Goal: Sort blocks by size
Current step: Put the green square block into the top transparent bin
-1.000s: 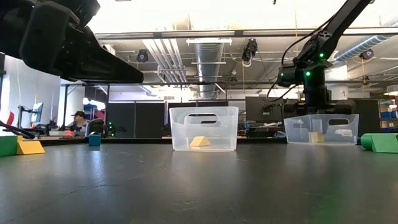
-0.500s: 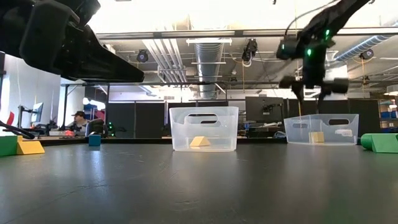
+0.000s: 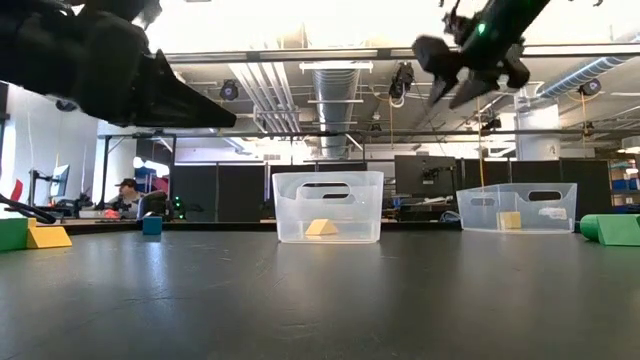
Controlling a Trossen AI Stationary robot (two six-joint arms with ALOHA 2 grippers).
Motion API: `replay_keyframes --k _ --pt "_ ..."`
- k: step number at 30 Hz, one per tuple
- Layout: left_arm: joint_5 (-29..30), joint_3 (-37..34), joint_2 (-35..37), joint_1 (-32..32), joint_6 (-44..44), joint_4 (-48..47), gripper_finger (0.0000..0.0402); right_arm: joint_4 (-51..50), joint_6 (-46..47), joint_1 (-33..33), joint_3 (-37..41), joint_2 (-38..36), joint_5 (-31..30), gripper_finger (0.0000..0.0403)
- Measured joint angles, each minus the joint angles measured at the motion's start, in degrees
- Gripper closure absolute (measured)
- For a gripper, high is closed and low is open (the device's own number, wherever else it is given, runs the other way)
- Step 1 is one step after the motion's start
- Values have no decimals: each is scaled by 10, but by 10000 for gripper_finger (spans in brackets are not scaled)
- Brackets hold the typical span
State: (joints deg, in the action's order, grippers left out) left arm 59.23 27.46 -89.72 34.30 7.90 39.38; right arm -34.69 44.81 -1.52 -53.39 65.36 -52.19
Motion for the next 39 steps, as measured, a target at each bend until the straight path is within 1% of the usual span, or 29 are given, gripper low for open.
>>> replay_keyframes --k 3,5,6,7,9,12,14,15,16,18,21,23,24,26,27,29,31,33,35,39 --pt "77 5 7 -1 -57 9 177 22 -25 74 0 18 -19 211" --pt "138 14 8 1 -89 9 177 42 -46 110 0 31 -20 211" --pt "159 21 8 3 -97 9 177 51 -59 127 0 36 -20 210" --pt "168 29 8 7 -103 8 177 62 -71 142 0 42 -20 208" --pt "168 49 9 18 -106 6 177 81 -96 170 0 52 -20 206" --pt "167 85 15 29 -84 -20 177 90 -118 207 0 64 -20 204" --pt "166 113 23 35 -54 -75 177 89 -119 228 0 71 -19 205" --pt "160 127 28 39 -27 -125 177 89 -119 238 0 74 -20 205" --pt "144 142 34 42 12 -187 177 90 -119 247 0 77 -20 207" --pt "84 179 48 44 127 -343 177 90 -119 268 0 82 -20 209" --pt "-41 254 59 42 367 -640 177 90 -116 300 0 89 -19 207" --pt "-101 298 52 43 548 -819 177 92 -116 321 0 94 -20 205" --pt "-132 315 46 45 632 -894 177 93 -116 331 0 96 -20 204" --pt "-206 336 34 52 777 -1008 177 96 -112 348 0 102 -20 204" --pt "-249 339 28 55 835 -1049 177 100 -109 356 0 106 -21 205" --pt "-327 338 15 60 931 -1099 177 97 -102 370 0 113 -21 207" --pt "-385 328 7 62 991 -1123 177 98 -99 378 0 119 -21 209" --pt "-436 315 4 57 1011 -1124 177 100 -99 383 0 125 -23 208" --pt "-471 302 4 47 1013 -1123 177 101 -99 384 0 127 -23 205" --pt "-480 280 29 9 994 -1127 177 101 -99 382 0 125 -27 202"
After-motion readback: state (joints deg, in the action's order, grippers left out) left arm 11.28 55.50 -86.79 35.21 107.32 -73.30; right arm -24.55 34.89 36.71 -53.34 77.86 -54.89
